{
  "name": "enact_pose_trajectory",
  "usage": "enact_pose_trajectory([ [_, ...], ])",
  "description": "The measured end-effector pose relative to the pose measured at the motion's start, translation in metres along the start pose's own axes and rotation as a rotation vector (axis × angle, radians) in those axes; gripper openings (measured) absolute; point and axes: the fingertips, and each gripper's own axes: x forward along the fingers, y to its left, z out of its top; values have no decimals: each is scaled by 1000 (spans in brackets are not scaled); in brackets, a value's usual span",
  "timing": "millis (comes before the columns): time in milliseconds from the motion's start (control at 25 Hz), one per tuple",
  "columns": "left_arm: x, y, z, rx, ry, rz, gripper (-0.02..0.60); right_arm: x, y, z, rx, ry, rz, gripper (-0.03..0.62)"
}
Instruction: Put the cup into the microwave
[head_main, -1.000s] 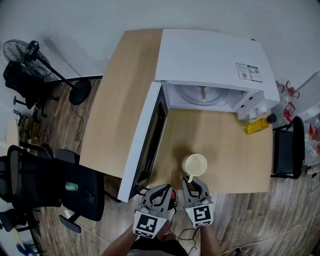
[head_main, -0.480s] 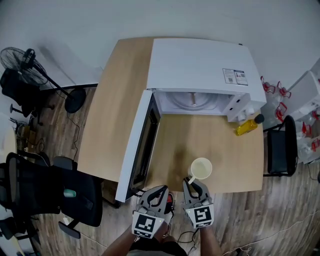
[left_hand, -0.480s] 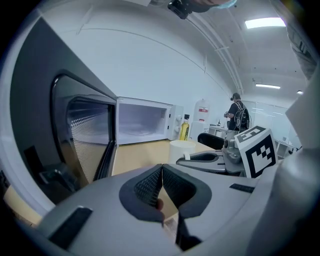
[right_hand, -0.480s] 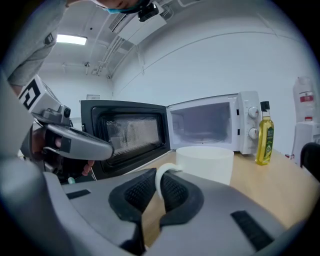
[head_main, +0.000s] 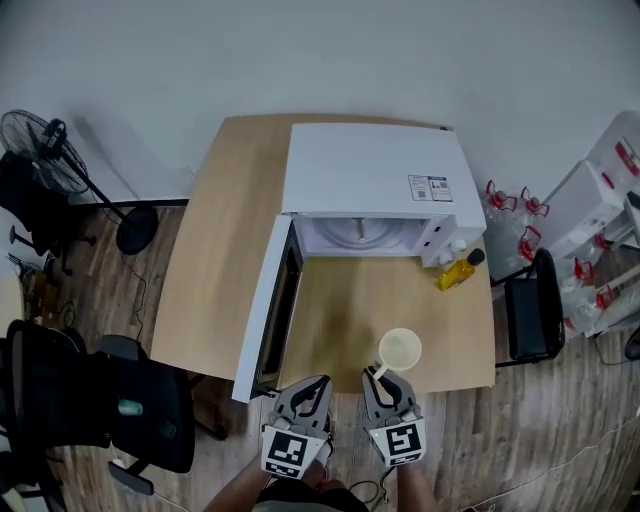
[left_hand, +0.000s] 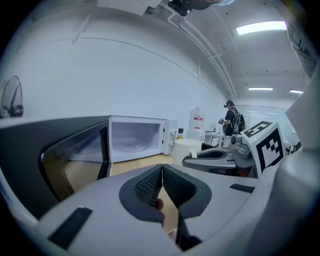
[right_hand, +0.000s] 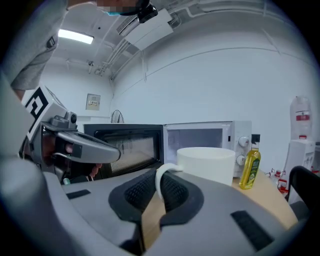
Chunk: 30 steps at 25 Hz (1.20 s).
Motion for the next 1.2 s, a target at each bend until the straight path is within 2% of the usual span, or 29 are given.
enact_pose_trajectory([
  [240, -8, -4, 40, 31, -63, -15, 25, -16, 0, 43, -39, -13, -12, 32],
  [520, -22, -1, 74, 54, -112, -14, 25, -28, 10, 81, -59, -91, -11, 31],
  [680, -25, 3, 89, 75, -144, -6, 25, -32, 11, 94, -81, -80, -20, 31],
  [960, -30, 8, 114, 96, -190, 16, 25, -37, 9, 118, -106, -147, -19, 31],
  [1200, -27, 10, 126, 101, -209, 42, 25, -37, 3, 130, -136, -158, -1, 31],
])
